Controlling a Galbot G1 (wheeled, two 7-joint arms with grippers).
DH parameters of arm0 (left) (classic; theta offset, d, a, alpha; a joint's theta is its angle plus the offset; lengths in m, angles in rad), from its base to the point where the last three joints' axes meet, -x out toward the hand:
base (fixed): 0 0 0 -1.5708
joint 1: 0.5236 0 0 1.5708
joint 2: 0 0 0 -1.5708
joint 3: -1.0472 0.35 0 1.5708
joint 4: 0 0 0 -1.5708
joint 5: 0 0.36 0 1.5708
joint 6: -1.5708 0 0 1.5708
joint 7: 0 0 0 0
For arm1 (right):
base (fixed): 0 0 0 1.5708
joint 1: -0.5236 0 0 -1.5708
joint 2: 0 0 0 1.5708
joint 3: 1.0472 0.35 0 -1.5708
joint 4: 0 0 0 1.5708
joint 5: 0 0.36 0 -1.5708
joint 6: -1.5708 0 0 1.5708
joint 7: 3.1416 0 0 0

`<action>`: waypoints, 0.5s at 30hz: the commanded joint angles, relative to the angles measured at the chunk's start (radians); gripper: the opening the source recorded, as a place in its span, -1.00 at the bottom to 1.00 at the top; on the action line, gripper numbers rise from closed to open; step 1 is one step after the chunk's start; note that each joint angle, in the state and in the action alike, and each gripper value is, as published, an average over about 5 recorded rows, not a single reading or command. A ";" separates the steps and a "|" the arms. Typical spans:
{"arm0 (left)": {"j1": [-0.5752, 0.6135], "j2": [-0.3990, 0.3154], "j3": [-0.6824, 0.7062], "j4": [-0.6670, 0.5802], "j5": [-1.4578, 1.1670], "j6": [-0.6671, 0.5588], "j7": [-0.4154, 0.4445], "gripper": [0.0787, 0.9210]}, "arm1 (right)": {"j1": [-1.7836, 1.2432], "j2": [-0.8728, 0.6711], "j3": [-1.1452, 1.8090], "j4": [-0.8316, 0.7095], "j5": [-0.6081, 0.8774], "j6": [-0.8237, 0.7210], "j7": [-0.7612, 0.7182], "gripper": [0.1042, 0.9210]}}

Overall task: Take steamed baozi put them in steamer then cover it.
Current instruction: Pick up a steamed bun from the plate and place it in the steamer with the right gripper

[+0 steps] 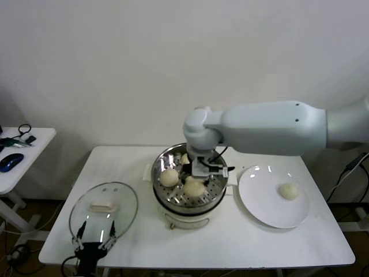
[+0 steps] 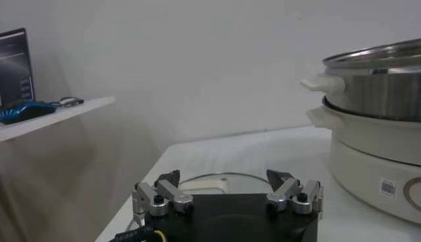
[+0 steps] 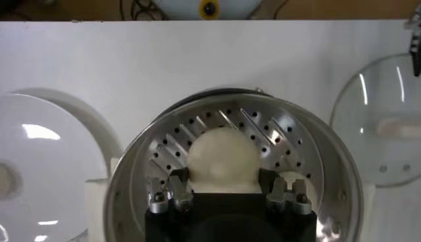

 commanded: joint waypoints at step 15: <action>0.000 0.001 -0.003 0.003 -0.004 -0.003 -0.001 0.77 | -0.035 0.050 0.010 -0.086 -0.007 0.033 0.006 0.72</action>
